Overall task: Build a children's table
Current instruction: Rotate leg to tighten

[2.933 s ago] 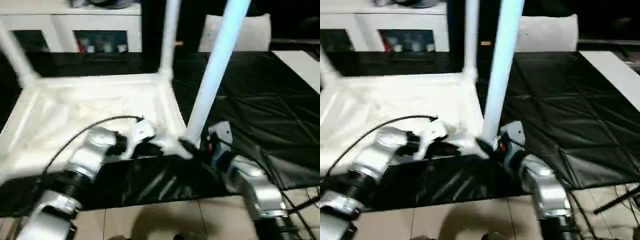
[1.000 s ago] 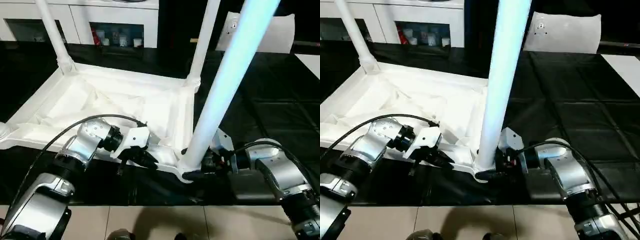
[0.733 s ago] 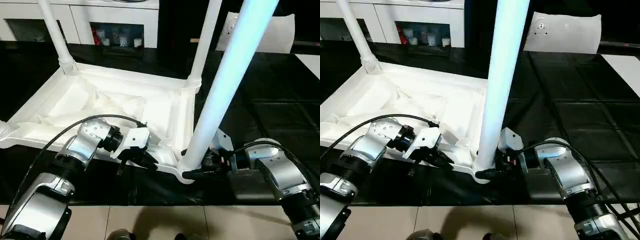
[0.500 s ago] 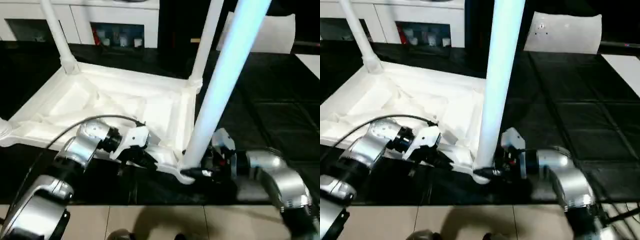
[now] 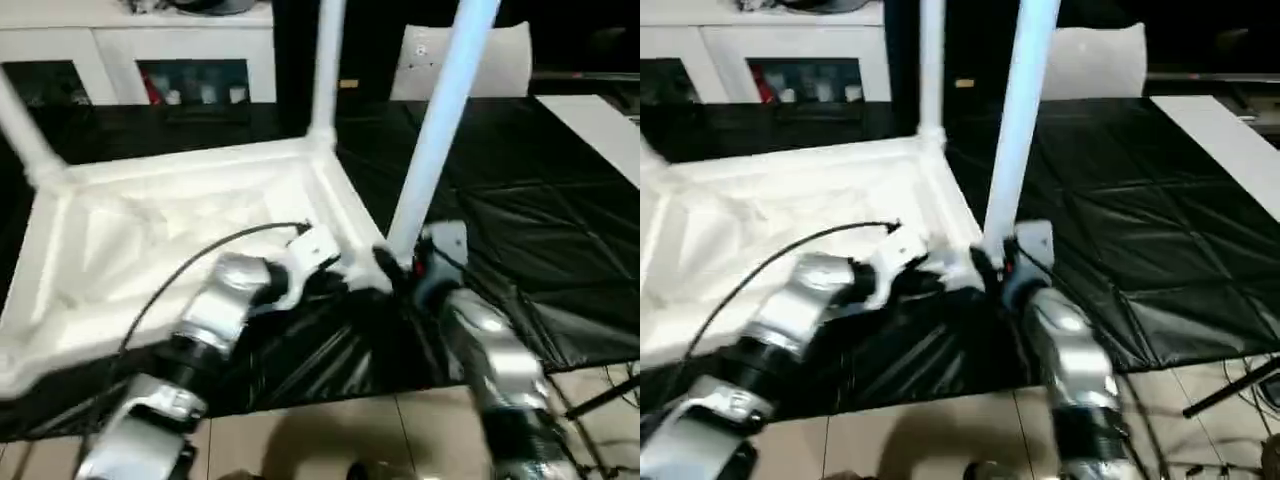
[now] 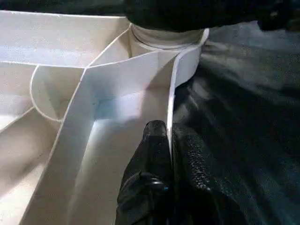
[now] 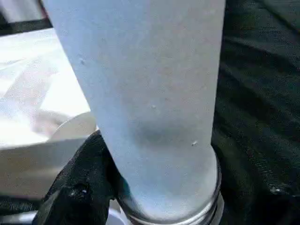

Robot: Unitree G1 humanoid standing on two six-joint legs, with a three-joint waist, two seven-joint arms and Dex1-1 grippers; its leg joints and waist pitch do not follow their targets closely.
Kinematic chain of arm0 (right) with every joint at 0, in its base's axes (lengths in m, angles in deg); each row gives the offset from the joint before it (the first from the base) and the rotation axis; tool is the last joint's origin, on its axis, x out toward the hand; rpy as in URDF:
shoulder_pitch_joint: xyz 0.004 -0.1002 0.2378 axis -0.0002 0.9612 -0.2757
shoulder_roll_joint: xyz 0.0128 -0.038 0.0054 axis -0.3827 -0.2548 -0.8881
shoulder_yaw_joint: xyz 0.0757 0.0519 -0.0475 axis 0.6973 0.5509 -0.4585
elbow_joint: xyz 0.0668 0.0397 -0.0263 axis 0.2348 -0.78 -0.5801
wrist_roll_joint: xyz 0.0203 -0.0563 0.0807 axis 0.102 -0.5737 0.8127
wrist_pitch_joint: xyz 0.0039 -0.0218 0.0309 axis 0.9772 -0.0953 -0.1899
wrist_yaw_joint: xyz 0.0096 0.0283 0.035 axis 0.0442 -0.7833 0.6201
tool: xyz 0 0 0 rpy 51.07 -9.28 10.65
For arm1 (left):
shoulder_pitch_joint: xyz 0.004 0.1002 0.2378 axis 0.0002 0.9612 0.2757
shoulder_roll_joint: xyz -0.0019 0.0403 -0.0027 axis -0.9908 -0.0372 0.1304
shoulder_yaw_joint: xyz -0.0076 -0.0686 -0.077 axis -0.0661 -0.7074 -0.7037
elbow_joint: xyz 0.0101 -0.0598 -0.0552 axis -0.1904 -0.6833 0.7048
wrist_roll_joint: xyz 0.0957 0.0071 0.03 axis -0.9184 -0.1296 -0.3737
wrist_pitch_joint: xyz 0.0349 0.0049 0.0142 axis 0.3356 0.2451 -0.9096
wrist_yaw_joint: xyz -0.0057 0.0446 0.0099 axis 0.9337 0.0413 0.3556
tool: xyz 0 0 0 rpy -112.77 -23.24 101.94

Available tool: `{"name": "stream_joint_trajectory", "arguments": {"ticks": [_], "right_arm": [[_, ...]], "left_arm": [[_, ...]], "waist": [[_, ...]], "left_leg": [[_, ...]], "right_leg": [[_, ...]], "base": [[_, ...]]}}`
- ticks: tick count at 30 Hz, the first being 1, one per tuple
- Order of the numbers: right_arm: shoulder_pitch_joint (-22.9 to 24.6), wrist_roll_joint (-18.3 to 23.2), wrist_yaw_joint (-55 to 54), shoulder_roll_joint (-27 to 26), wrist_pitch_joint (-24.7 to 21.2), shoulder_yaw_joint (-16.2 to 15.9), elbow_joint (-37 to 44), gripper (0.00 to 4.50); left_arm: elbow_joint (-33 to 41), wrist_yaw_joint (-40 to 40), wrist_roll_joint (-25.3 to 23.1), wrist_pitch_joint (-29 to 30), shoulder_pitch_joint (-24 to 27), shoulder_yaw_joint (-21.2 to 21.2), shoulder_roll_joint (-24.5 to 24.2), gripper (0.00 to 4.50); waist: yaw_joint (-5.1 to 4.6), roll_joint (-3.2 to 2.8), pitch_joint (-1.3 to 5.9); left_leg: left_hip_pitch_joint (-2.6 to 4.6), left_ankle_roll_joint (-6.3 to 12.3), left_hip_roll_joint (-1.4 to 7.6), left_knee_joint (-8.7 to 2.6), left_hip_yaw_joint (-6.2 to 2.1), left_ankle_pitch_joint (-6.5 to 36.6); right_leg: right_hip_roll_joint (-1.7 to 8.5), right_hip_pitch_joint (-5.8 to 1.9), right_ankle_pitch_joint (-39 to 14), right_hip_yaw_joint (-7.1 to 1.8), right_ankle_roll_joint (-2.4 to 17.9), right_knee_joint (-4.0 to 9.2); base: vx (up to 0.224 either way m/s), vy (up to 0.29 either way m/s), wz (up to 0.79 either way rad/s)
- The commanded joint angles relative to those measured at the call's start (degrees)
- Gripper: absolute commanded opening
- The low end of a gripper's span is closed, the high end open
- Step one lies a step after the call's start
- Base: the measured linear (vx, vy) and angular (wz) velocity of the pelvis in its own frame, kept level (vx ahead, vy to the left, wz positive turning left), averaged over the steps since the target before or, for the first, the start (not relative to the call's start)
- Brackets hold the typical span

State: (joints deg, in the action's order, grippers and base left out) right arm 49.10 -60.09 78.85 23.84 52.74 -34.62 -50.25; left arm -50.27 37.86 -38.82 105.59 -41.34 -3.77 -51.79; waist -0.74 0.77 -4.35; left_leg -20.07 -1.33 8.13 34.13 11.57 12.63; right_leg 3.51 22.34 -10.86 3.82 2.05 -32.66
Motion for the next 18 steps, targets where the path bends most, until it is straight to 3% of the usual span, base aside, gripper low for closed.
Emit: {"name": "stream_joint_trajectory", "arguments": {"ticks": [1,5,11,13,15,18], "right_arm": [[0.09,1.9,4.72,-6.05,-2.11,-9.65,-2.02,3.21],[0.63,1.58,5.92,-4.94,-1.14,-9.48,-1.31,3.65],[2.45,2.13,12.78,1.27,1.53,-8.74,1.74,4.15],[3.34,1.95,19.13,6.65,3.99,-9.52,3.54,4.31],[3.24,1.75,23.58,10.21,5.95,-9.64,3.29,4.42],[2.87,2.6,27.12,12.52,6.66,-8.98,3.03,4.42]], "left_arm": [[1.71,-4.63,2.18,-0.8,-0.57,1.58,5.93,0.0],[2.62,-1.87,1.59,-1.01,0.46,2.91,2.96,0.0],[1.85,5.21,2.38,-4.65,1.55,1.93,-3.39,0.0],[1.01,10.78,3.11,-8.71,1.73,2.53,-6.96,0.0],[0.08,13.89,3.49,-10.41,1.34,2.98,-8.76,0.0],[-1.45,15.98,3.84,-12.46,0.63,3.08,-9.66,0.0]], "waist": [[0.05,0.33,2.07],[0.09,0.47,2.55],[0.14,0.45,2.94],[0.43,0.57,3.13],[0.32,0.33,3.55],[0.59,0.41,3.53]], "left_leg": [[0.31,1.63,5.82,-5.54,-3.55,14.16],[0.11,3.83,5.73,-5.01,-3.0,8.75],[-0.31,6.13,5.61,-4.54,-2.86,5.69],[-0.38,6.68,5.47,-4.32,-2.75,5.32],[-0.45,7.51,5.59,-4.11,-2.67,2.89],[-0.24,8.39,5.7,-3.97,-2.5,2.18]], "right_leg": [[6.52,-1.14,-23.72,-4.01,8.1,4.9],[6.65,-1.75,-14.11,-4.15,11.38,3.81],[6.64,-2.36,-11.93,-3.98,12.21,3.4],[6.53,-2.63,-11.18,-3.91,11.83,3.34],[6.37,-2.71,-6.4,-3.83,13.17,2.54],[6.25,-2.66,-4.2,-3.75,14.49,2.33]], "base": [[0.0,0.0,0.0],[0.0,0.0,0.0],[0.0,0.0,0.0],[0.0,0.0,0.0],[0.0,0.0,0.0],[0.0,0.0,0.0]]}}
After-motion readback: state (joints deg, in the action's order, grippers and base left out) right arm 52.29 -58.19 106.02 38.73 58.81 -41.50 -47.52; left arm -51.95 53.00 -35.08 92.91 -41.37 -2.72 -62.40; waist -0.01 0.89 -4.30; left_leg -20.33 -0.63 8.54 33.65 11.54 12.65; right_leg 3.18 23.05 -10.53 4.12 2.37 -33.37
